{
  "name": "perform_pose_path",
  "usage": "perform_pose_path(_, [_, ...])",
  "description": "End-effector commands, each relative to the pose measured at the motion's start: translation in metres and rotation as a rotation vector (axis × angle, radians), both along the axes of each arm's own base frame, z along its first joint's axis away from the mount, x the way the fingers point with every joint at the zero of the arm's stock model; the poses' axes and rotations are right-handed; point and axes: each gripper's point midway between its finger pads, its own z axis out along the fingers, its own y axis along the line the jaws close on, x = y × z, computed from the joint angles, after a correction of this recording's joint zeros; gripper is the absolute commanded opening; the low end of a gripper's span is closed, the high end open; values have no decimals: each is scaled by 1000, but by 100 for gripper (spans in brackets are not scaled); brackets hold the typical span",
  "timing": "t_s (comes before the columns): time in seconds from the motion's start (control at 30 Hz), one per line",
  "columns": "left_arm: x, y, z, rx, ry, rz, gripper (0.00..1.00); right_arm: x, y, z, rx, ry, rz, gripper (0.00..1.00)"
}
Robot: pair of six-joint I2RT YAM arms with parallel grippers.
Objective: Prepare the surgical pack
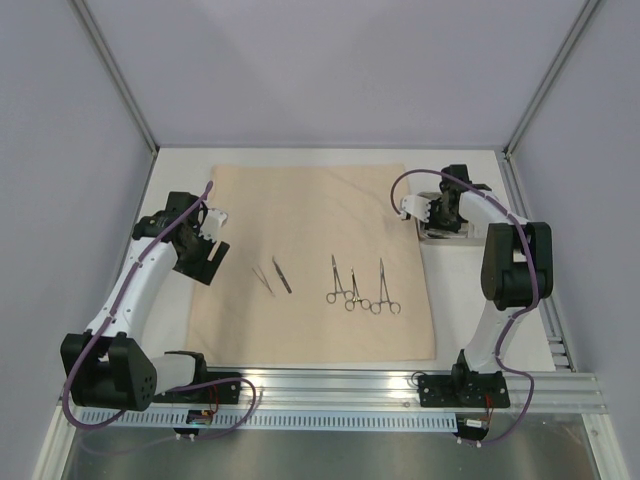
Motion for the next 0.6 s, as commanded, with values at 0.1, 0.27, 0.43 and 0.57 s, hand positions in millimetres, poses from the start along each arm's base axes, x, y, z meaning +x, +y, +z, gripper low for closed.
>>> perform_pose_path(0.1, [8, 4, 10, 18, -32, -5, 85, 19, -2, 9, -15, -58, -7, 9])
perform_pose_path(0.27, [8, 4, 11, 19, -37, -8, 85, 20, -1, 18, -10, -75, -19, 14])
perform_pose_path(0.43, [7, 4, 12, 16, -43, -9, 85, 30, 4, 41, 0, -137, -33, 18])
perform_pose_path(0.57, [7, 3, 14, 13, -55, -6, 85, 41, 21, 84, 39, -274, -64, 19])
